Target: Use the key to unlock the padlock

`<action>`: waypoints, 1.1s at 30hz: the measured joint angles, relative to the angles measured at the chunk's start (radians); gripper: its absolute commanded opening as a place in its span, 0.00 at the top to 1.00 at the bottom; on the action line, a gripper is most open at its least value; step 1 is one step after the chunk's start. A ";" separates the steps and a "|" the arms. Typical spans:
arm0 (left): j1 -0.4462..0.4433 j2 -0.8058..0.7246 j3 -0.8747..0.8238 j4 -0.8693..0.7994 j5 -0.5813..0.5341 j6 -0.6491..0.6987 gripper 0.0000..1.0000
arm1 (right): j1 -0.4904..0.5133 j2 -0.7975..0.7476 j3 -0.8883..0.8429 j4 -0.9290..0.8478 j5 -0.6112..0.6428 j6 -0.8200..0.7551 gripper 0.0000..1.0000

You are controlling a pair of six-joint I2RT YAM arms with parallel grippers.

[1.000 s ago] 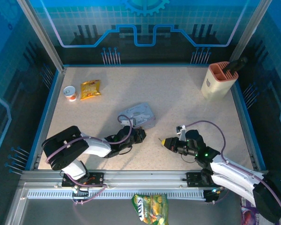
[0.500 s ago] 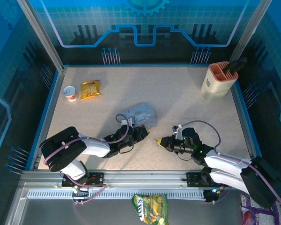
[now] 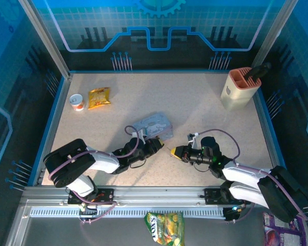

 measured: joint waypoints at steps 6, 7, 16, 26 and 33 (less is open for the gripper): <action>0.002 0.016 0.000 0.052 0.011 -0.053 0.93 | -0.031 0.066 0.002 0.080 -0.055 0.015 1.00; 0.002 0.017 0.000 0.058 0.014 -0.058 0.93 | -0.039 0.074 0.002 0.090 -0.062 0.017 1.00; 0.002 0.018 0.000 0.066 0.026 -0.078 0.94 | -0.078 0.131 0.003 0.161 -0.128 0.027 1.00; 0.002 0.018 0.000 0.068 0.030 -0.098 0.95 | -0.098 0.241 0.005 0.274 -0.174 0.060 1.00; 0.003 0.016 0.000 0.074 0.037 -0.108 0.95 | -0.117 0.416 0.003 0.490 -0.224 0.142 1.00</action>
